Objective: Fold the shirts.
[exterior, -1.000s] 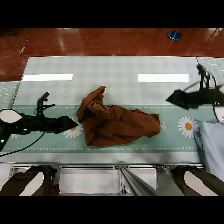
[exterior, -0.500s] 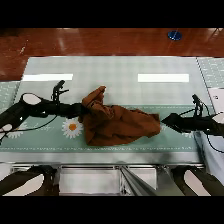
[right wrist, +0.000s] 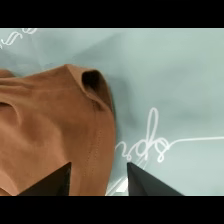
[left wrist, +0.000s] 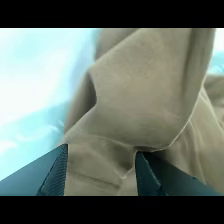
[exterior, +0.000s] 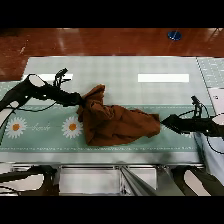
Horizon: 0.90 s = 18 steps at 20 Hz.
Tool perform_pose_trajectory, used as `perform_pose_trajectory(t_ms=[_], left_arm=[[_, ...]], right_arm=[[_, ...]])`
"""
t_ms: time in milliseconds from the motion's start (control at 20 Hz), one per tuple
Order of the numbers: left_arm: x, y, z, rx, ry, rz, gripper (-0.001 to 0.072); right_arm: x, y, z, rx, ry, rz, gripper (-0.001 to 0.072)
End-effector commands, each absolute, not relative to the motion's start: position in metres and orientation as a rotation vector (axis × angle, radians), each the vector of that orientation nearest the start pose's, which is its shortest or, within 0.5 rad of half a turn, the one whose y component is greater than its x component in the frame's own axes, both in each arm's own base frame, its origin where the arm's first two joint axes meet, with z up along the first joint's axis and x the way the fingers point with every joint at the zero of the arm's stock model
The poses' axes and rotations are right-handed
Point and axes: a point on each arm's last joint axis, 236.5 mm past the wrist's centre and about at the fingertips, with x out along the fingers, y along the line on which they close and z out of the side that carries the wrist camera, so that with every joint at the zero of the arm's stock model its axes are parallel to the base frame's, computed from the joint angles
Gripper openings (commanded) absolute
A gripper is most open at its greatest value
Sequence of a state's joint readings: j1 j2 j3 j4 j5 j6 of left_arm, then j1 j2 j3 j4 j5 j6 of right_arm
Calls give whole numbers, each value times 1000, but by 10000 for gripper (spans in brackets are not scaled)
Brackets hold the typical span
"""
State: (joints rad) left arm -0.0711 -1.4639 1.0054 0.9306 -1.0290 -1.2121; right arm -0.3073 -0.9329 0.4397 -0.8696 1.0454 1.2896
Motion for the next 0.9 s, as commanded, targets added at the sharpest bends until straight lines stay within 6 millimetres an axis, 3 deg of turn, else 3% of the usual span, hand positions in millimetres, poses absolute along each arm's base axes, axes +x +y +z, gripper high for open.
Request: perform_pose_trajectory(t_ms=[0, 100, 250, 300, 350, 400, 550, 800, 850], left_arm=[[371, -143, -81, -304, 1398, -484, 502], [367, -152, -88, -341, 1426, -499, 501], [357, -186, -85, -437, 1446, -627, 499], [356, -192, -83, -467, 1449, -643, 446], [356, -196, -82, -486, 1452, -650, 150], [356, -196, -82, -485, 1452, -650, 20], [352, -195, -81, -491, 1468, -660, 18], [345, -196, -79, -494, 1491, -677, 18], [345, -196, -79, -494, 1491, -677, 18]], right_arm=[[249, 59, -70, 718, 1295, 158, 405], [249, 59, -70, 718, 1295, 158, 405], [250, 59, -70, 717, 1294, 158, 405], [249, 59, -70, 717, 1294, 157, 405], [248, 60, -71, 714, 1297, 159, 405], [241, 62, -78, 682, 1323, 167, 404], [213, 71, -100, 649, 1455, 178, 404], [223, 111, -109, 696, 1464, 262, 398], [232, 120, -110, 714, 1438, 276, 324]])
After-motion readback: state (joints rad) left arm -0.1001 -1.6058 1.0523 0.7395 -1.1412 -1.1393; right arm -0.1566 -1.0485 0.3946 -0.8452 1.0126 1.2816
